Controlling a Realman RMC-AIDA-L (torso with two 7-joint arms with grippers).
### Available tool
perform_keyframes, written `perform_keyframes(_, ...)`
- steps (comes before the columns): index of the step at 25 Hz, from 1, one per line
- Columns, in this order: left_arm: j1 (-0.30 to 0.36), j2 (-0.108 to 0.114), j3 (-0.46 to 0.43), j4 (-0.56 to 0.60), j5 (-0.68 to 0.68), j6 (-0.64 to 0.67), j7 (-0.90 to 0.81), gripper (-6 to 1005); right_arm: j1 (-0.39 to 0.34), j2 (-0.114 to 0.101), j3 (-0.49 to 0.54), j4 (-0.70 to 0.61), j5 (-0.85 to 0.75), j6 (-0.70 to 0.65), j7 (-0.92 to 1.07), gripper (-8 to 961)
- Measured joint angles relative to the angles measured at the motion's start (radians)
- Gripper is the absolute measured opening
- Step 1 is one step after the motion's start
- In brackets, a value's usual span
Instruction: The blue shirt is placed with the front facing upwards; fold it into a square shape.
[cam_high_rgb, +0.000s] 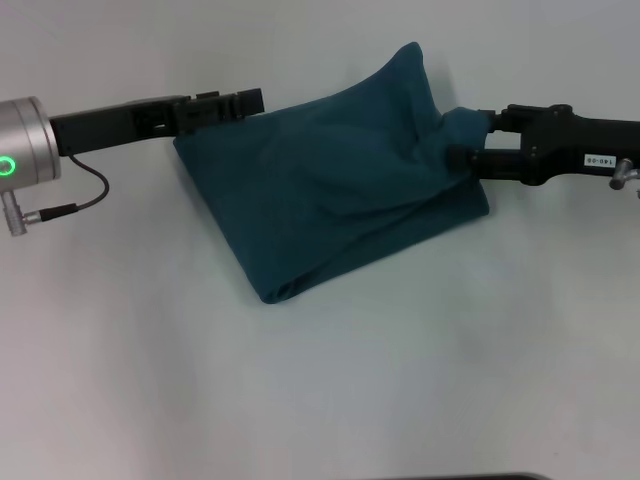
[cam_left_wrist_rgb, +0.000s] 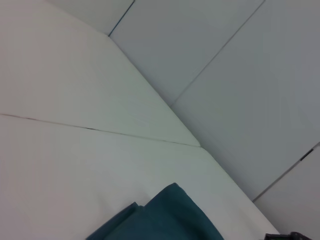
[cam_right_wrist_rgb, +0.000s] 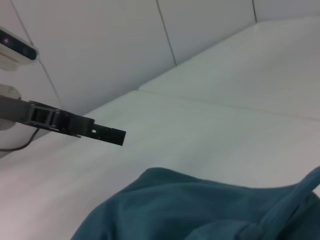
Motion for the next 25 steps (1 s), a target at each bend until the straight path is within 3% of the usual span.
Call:
perform_keyframes(4,0.001,0.000,-0.001,0.000,0.000,0.003,0.002,934,0.010,-0.013,-0.027,0.002,0.000,0.021,0.055,745)
perform_keyframes(12,0.002,0.000,-0.001,0.000,0.003,0.003,0.004,934,0.011,-0.015,-0.035,0.000,0.000,0.014,0.071,578)
perform_keyframes(23,0.002,-0.002,-0.001,0.000,0.003,0.003,0.004,934,0.005,-0.029,-0.012,-0.008,0.012,-0.055,0.094,135)
perform_keyframes(25,0.003,-0.002,-0.001,0.000,0.003,0.003,0.004,933,0.005,-0.038,-0.004,-0.009,0.021,-0.081,0.108,95)
